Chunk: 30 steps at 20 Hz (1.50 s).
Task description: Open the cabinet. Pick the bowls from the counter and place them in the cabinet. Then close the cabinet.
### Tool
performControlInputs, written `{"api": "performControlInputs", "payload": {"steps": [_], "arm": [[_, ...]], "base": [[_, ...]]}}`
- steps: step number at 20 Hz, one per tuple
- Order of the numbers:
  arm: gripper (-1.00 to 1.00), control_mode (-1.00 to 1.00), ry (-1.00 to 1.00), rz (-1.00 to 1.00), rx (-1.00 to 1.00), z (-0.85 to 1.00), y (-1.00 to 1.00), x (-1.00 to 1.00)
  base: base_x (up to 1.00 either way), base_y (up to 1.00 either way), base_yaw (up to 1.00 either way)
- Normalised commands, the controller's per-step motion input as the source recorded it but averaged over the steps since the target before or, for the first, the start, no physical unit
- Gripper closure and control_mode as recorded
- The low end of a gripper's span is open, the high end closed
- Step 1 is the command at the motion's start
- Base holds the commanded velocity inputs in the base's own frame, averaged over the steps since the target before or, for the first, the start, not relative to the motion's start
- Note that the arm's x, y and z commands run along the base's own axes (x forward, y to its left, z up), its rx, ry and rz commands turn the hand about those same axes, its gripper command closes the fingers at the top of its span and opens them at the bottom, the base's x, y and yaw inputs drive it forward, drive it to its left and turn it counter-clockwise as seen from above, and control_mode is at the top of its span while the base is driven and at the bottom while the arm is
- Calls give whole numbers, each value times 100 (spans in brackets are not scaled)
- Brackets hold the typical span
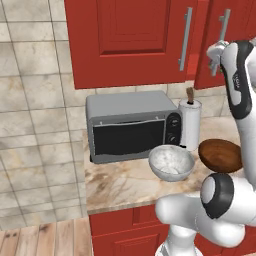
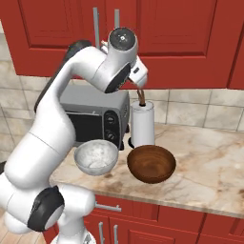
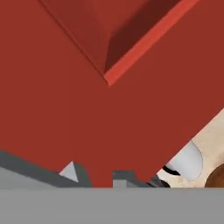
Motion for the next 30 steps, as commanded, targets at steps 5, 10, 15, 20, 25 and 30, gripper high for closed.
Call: {"api": "performControlInputs", "payload": {"steps": [5,10,15,20,25,30], "arm": [[100,-100,-61,6,26,-22,-100,-31],[100,-100,-76,1,23,-41,-100,-46],[100,-100,-100,0,-5,-23,-15,-75],[100,-100,-100,-18,-2,0,74,-25],[-100,-100,-72,-56,2,0,68,33],[-100,-100,-62,-62,4,-36,84,-17]], "base": [[0,0,0],[0,0,0],[0,0,0],[0,0,0],[0,0,0],[0,0,0]]}}
